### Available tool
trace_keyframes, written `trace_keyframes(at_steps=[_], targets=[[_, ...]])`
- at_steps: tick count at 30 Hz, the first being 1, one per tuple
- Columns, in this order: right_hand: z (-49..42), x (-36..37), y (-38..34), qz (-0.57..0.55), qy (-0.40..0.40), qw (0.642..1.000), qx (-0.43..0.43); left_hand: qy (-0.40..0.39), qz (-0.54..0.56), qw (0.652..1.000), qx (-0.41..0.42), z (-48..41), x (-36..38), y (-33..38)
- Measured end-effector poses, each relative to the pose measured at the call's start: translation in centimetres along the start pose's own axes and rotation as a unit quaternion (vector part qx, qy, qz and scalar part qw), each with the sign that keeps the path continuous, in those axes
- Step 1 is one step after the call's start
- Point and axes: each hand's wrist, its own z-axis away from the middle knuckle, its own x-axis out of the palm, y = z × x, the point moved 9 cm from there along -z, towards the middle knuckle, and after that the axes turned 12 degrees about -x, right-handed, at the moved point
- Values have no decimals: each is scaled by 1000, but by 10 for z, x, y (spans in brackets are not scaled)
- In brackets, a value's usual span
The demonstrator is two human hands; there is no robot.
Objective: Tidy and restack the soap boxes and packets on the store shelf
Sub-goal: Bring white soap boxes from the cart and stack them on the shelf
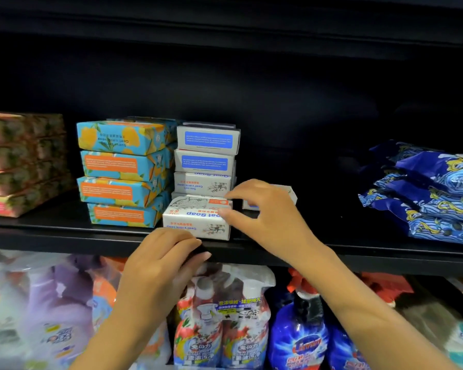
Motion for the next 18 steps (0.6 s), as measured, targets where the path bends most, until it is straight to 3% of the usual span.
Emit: trace_keyframes(at_steps=[3, 10, 14, 18], targets=[[-5, 29, -9, 56, -64, 996, -6, 4, -11, 1000, -20, 1, -9, -11], [3, 26, 0, 75, -53, 995, 36, -5, -2, 999, -37, 1, -11, -12], [8, 28, 11, 54, -104, 990, 79, -19, -1, 999, -43, -2, -10, -10], [17, 11, 8, 17, -46, 996, 70, -1, 19, 999, -44, -20, -23, -2]])
